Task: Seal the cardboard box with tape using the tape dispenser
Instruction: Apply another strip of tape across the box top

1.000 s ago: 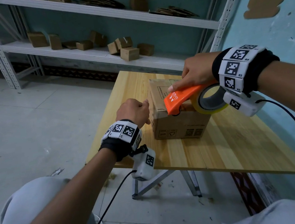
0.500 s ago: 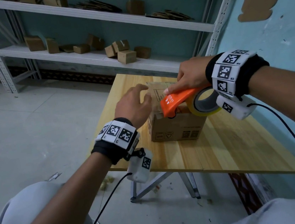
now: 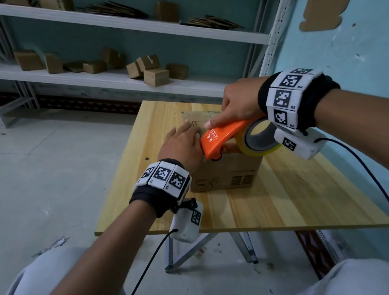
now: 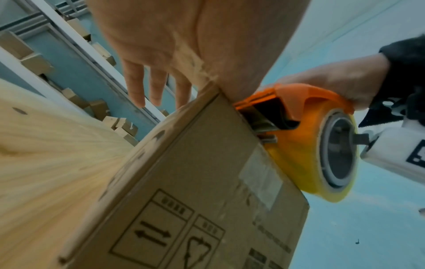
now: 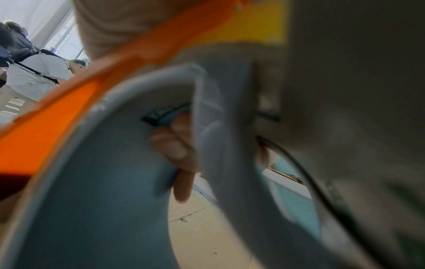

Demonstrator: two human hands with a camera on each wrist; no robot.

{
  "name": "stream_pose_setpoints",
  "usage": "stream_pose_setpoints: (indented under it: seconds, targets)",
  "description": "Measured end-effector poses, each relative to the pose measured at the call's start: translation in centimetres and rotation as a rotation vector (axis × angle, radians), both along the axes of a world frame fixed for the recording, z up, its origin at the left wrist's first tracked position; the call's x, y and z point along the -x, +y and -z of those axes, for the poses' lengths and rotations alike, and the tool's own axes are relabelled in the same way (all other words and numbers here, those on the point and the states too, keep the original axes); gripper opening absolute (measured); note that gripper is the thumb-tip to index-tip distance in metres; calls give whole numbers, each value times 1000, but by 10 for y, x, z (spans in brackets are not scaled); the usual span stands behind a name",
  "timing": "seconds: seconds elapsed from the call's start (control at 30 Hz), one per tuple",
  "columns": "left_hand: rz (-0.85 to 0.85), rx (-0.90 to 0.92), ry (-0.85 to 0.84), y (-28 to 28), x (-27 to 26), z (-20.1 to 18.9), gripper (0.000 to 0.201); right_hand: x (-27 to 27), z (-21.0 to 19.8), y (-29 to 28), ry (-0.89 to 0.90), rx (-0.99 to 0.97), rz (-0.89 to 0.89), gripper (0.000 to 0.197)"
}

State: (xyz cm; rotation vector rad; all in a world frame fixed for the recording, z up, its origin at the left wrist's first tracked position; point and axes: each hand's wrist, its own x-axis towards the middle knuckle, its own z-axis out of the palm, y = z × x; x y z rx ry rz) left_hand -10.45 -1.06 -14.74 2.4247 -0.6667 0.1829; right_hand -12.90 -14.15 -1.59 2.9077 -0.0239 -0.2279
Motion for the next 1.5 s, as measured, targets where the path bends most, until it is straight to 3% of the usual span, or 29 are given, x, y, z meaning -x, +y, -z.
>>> stream_pose_setpoints:
  seconds: [0.3,0.47,0.67,0.83,1.07,1.5]
  targets:
    - [-19,-69,50,12,6,-8,41,5,-2,8,-6,8,-6,60]
    - [-73,-42,203,34,8,-32,36,6,-1,17,-16,0,-11,59]
    - [-144,-83,170,37,8,-59,40,13,-3,25,-22,-3,-8,59]
    - [-135,-165,200,21,14,-45,44,15,-2,31,-43,-12,-11,61]
    - [-148,-127,215,25,5,-23,46,13,0,28,-45,-46,-4,60]
    - [-143,-196,157,21,-4,-19,44,8,3,21,-49,-52,-39,62]
